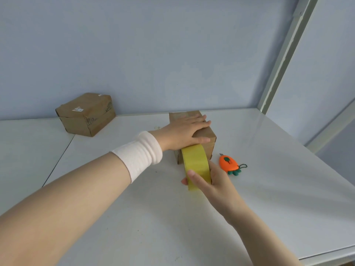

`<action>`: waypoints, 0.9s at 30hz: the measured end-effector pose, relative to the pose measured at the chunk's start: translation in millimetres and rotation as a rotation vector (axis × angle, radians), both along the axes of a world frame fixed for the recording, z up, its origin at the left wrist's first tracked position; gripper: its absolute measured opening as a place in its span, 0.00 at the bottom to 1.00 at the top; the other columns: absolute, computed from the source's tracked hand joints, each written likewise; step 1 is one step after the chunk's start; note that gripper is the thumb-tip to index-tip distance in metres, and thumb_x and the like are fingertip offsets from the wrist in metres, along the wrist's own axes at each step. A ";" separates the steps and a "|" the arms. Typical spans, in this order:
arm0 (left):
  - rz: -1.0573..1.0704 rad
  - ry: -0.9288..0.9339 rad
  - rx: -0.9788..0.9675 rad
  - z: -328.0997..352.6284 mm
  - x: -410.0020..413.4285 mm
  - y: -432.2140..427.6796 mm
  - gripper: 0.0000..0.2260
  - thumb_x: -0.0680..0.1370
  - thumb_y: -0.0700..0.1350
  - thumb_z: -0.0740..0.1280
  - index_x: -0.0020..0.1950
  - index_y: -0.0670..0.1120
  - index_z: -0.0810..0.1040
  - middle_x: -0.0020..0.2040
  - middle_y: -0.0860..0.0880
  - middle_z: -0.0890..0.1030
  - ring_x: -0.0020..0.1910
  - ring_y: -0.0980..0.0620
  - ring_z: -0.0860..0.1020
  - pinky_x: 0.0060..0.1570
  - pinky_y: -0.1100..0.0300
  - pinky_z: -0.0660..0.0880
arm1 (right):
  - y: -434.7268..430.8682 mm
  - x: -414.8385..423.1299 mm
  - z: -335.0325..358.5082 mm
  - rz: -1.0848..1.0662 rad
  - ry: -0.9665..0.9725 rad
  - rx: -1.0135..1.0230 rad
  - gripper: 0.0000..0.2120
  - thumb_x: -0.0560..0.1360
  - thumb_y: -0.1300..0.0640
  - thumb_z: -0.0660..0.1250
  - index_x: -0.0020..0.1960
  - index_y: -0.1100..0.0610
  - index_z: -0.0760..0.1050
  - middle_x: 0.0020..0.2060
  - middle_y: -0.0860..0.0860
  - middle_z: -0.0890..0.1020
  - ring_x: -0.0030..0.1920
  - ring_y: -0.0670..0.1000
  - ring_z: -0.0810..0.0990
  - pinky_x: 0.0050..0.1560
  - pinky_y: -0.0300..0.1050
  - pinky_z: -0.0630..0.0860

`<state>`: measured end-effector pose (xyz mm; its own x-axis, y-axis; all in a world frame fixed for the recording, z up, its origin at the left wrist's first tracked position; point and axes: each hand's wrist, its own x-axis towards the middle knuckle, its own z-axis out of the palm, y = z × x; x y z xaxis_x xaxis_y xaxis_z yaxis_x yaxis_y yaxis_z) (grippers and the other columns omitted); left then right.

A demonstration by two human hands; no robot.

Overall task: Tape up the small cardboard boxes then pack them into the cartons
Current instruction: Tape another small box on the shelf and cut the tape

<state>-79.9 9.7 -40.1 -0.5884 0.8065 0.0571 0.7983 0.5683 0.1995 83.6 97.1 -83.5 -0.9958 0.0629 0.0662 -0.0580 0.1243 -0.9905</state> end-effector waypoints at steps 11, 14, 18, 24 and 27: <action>-0.063 -0.129 0.222 -9.8 -16.5 -49.3 0.30 0.71 0.64 0.60 0.72 0.61 0.60 0.77 0.56 0.54 0.75 0.62 0.49 0.74 0.58 0.46 | -0.1 -1.0 -7.6 -0.015 0.026 -0.029 0.03 0.77 0.56 0.64 0.50 0.52 0.72 0.36 0.43 0.84 0.44 0.46 0.84 0.46 0.37 0.78; -0.009 0.036 0.249 -15.2 -12.8 -48.7 0.25 0.74 0.63 0.59 0.70 0.60 0.65 0.74 0.58 0.61 0.73 0.59 0.59 0.70 0.58 0.60 | -0.3 -2.4 0.9 -0.020 0.067 -0.048 0.03 0.77 0.57 0.64 0.49 0.55 0.73 0.33 0.47 0.84 0.40 0.45 0.83 0.42 0.35 0.77; -0.061 0.310 0.388 1.7 -13.6 -49.2 0.19 0.78 0.59 0.58 0.61 0.51 0.78 0.60 0.52 0.79 0.57 0.53 0.77 0.55 0.57 0.73 | 1.7 -4.4 43.0 -0.003 0.258 -0.068 0.03 0.76 0.58 0.65 0.47 0.58 0.74 0.31 0.45 0.83 0.32 0.40 0.81 0.34 0.28 0.72; 0.210 -0.422 0.668 18.2 -28.8 -38.5 0.19 0.79 0.51 0.53 0.43 0.40 0.76 0.42 0.46 0.79 0.45 0.47 0.76 0.56 0.55 0.72 | 7.3 -43.7 98.9 0.016 0.310 -0.118 0.17 0.71 0.49 0.69 0.53 0.59 0.76 0.41 0.51 0.85 0.40 0.50 0.84 0.41 0.42 0.79; 0.314 -0.641 0.935 12.6 -30.6 -26.0 0.17 0.79 0.52 0.56 0.40 0.46 0.79 0.40 0.49 0.81 0.46 0.48 0.78 0.59 0.56 0.70 | 4.0 -69.1 94.8 -0.065 0.299 -0.040 0.19 0.73 0.40 0.63 0.44 0.57 0.77 0.33 0.49 0.84 0.36 0.47 0.82 0.41 0.38 0.77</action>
